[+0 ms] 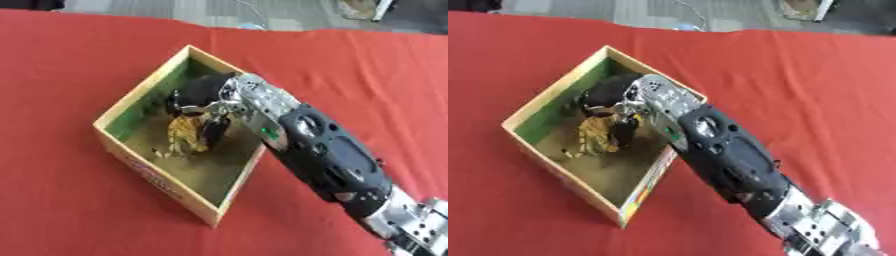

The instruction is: Pick up objects on the table and place them in the box.

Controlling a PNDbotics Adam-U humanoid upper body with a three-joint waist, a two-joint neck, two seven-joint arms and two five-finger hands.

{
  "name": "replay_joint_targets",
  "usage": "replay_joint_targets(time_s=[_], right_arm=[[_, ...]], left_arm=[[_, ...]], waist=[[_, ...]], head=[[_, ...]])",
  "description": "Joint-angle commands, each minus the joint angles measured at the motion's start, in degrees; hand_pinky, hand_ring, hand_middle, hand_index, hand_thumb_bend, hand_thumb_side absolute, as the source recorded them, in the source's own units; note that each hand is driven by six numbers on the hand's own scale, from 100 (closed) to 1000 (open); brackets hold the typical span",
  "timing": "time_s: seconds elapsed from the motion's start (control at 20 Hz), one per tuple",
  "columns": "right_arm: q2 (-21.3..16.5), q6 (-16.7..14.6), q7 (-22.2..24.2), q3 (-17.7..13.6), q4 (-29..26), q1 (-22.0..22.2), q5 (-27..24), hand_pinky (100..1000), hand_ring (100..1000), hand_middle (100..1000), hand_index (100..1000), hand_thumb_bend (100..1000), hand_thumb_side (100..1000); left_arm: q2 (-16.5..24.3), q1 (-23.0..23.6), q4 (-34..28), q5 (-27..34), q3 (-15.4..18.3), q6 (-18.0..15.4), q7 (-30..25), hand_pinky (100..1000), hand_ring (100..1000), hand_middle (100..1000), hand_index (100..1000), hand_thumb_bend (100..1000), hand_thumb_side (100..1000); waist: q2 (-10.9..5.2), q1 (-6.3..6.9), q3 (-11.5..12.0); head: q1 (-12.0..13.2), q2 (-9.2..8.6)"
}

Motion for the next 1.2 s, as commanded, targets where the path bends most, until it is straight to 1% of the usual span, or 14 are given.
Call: replay_joint_targets(time_s=[0.05, 0.2, 0.3, 0.35, 0.4, 0.45, 0.55, 0.7, 0.85, 1.0, 1.15, 1.2], right_arm=[[-0.5, -2.9, 2.8, -0.6, -0.6, -1.9, 3.1, 948, 946, 881, 896, 100, 321], [0.0, -5.6, 5.5, -1.9, -1.2, -2.0, 5.9, 948, 946, 881, 896, 100, 321], [0.3, -7.0, 6.2, -2.6, -1.4, -1.9, 7.5, 948, 946, 881, 896, 100, 321], [0.2, -7.6, 6.2, -2.9, -1.7, -2.2, 8.2, 953, 987, 918, 947, 314, 655], [0.0, -8.1, 6.5, -3.0, -2.4, -2.9, 8.9, 961, 1000, 938, 971, 396, 705], [-0.2, -8.9, 7.1, -2.9, -3.2, -3.3, 9.7, 965, 1000, 946, 981, 440, 729], [-0.3, -10.6, 8.2, -2.8, -4.5, -3.6, 11.4, 966, 1000, 950, 987, 468, 739], [-0.2, -12.7, 8.5, -3.6, -5.7, -3.6, 14.0, 964, 1000, 946, 982, 436, 709], [0.1, -13.7, 8.6, -4.5, -6.7, -3.5, 15.8, 960, 1000, 942, 977, 390, 683], [0.0, -13.6, 8.3, -5.4, -8.3, -3.6, 15.3, 953, 1000, 935, 967, 323, 653], [-0.5, -12.8, 8.0, -6.4, -10.6, -3.7, 13.6, 941, 1000, 927, 958, 252, 631], [-0.8, -12.3, 7.7, -6.9, -11.7, -3.7, 12.9, 924, 988, 916, 948, 173, 604]], left_arm=[[0.3, -0.3, -1.0, -0.2, -0.1, 0.1, -0.3, 494, 499, 555, 671, 100, 714], [0.2, -0.3, -1.0, -0.2, -0.1, 0.1, -0.3, 494, 499, 555, 671, 100, 714], [0.2, -0.3, -1.0, -0.2, -0.1, 0.1, -0.3, 494, 499, 555, 671, 100, 714], [0.2, -0.3, -1.0, -0.2, -0.2, 0.2, -0.3, 494, 498, 555, 671, 100, 715], [0.2, -0.3, -1.0, -0.2, -0.2, 0.2, -0.4, 494, 498, 554, 671, 100, 714], [0.2, -0.4, -1.0, -0.2, -0.3, 0.3, -0.4, 493, 498, 554, 671, 100, 715], [0.2, -0.5, -1.0, -0.1, -0.3, 0.4, -0.5, 493, 498, 554, 670, 100, 715], [0.2, -0.5, -1.0, -0.1, -0.3, 0.5, -0.5, 493, 498, 554, 670, 100, 715], [0.1, -0.6, -1.0, -0.1, -0.3, 0.5, -0.5, 493, 498, 554, 670, 100, 715], [0.1, -0.6, -1.0, -0.1, -0.3, 0.6, -0.5, 492, 498, 554, 670, 100, 714], [0.2, -0.7, -1.0, 0.0, -0.2, 0.5, -0.4, 492, 498, 554, 670, 100, 713], [0.2, -0.6, -1.0, 0.0, -0.2, 0.5, -0.4, 492, 499, 554, 670, 100, 714]], waist=[[-0.99, 0.42, 0.1], [-0.98, 0.45, 0.1], [-0.97, 0.46, 0.1], [-1.0, 0.48, 0.1], [-1.0, 0.47, 0.0], [-0.97, 0.46, 0.0], [-0.92, 0.46, 0.1], [-0.9, 0.47, 0.2], [-0.94, 0.43, 0.2], [-1.03, 0.42, 0.1], [-1.2, 0.44, 0.0], [-1.27, 0.47, -0.1]], head=[[-0.3, -0.19], [-0.2, -0.21], [-0.2, -0.21], [-0.2, -0.25], [-0.1, -0.35], [-0.1, -0.47], [-0.1, -0.64], [-0.1, -0.76], [0.0, -0.94], [0.2, -1.15], [0.3, -1.22], [0.4, -1.18]])
